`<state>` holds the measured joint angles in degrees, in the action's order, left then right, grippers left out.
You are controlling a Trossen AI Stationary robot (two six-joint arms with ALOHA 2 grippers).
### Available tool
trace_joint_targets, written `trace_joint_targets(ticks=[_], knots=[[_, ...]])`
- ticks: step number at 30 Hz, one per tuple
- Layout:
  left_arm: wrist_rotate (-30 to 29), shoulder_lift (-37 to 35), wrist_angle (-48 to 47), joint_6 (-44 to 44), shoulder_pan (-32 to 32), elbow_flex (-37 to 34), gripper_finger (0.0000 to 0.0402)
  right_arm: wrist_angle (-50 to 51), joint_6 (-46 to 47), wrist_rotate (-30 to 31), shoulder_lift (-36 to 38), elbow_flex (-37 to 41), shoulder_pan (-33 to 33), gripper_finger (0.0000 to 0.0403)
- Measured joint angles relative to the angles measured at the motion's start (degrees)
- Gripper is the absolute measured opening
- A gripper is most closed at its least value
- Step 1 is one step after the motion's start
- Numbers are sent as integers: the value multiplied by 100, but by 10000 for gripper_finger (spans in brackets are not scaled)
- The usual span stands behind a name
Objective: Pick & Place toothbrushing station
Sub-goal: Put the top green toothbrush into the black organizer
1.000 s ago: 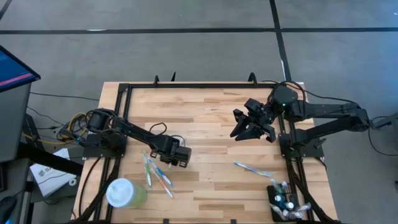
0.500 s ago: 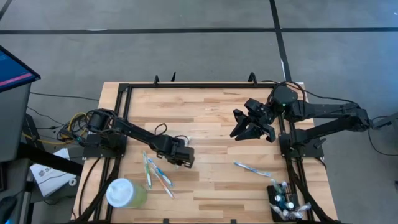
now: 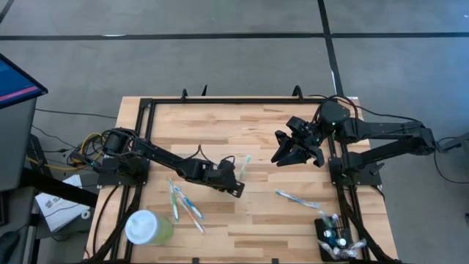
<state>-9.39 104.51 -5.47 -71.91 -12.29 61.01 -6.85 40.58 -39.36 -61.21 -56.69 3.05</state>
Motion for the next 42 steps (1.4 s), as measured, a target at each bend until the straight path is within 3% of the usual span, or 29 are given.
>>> trace_joint_targets(ticks=[9,16,24,30,35,42], knots=[[-176,-13,1467,516,70,0,10,-292,90,-1,2,0,154,115],[-188,-464,1813,1307,295,0,10,-1019,848,-7,4,0,257,115],[57,-1491,1612,2692,498,8,10,-1266,2442,25,9,-2,586,115],[-56,-2020,84,3265,351,7,10,-1249,3355,-69,67,-425,627,115],[-145,-2096,-803,3526,135,-2,10,147,3724,-647,-18,-1059,684,115],[-397,-2081,-933,4339,-149,-2,10,3447,2797,-1590,-374,-1576,768,118]])
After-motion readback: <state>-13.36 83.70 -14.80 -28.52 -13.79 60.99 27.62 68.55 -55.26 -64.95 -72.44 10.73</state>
